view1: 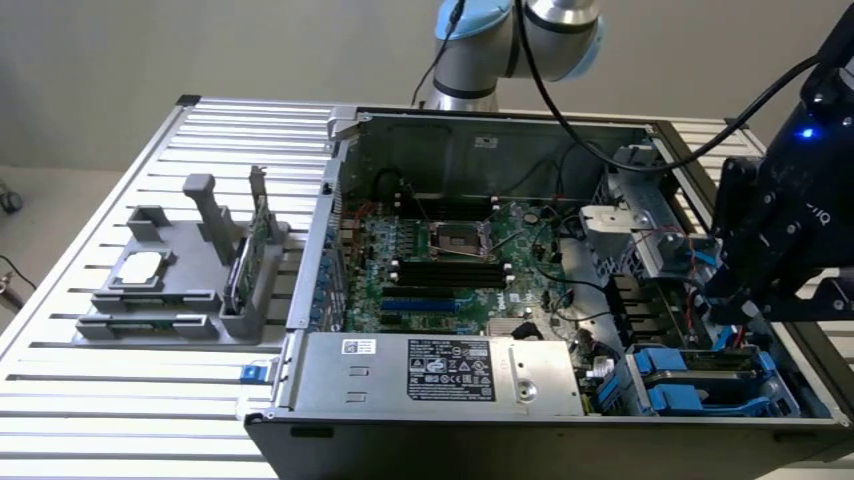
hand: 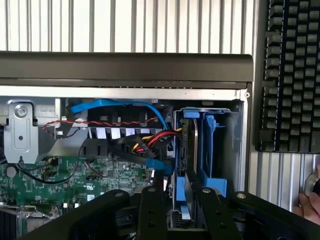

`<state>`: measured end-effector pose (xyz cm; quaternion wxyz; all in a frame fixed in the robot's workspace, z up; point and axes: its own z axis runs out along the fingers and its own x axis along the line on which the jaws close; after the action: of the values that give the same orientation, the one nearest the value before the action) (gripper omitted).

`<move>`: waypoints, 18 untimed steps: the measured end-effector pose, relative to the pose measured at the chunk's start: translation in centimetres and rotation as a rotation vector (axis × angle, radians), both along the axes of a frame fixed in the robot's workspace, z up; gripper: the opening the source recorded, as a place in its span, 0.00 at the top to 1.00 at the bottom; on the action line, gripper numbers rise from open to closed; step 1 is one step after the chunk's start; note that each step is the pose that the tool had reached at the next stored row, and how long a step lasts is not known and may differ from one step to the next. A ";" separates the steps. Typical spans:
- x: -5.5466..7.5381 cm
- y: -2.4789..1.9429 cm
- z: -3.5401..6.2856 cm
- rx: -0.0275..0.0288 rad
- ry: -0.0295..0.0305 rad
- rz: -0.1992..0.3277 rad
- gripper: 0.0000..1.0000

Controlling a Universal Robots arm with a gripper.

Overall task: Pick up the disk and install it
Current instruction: 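Insert the second disk wire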

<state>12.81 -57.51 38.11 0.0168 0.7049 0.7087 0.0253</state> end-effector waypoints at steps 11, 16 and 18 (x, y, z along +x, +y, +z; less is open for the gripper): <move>-0.1 0.32 -1.36 0.0009 -0.0145 0.000 0.71; -0.2 0.40 -1.58 0.0011 -0.0174 0.000 0.84; -0.5 0.41 -1.58 0.0011 -0.0179 0.000 0.84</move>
<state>12.35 -57.10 36.53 0.0228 0.7046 0.7085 0.0319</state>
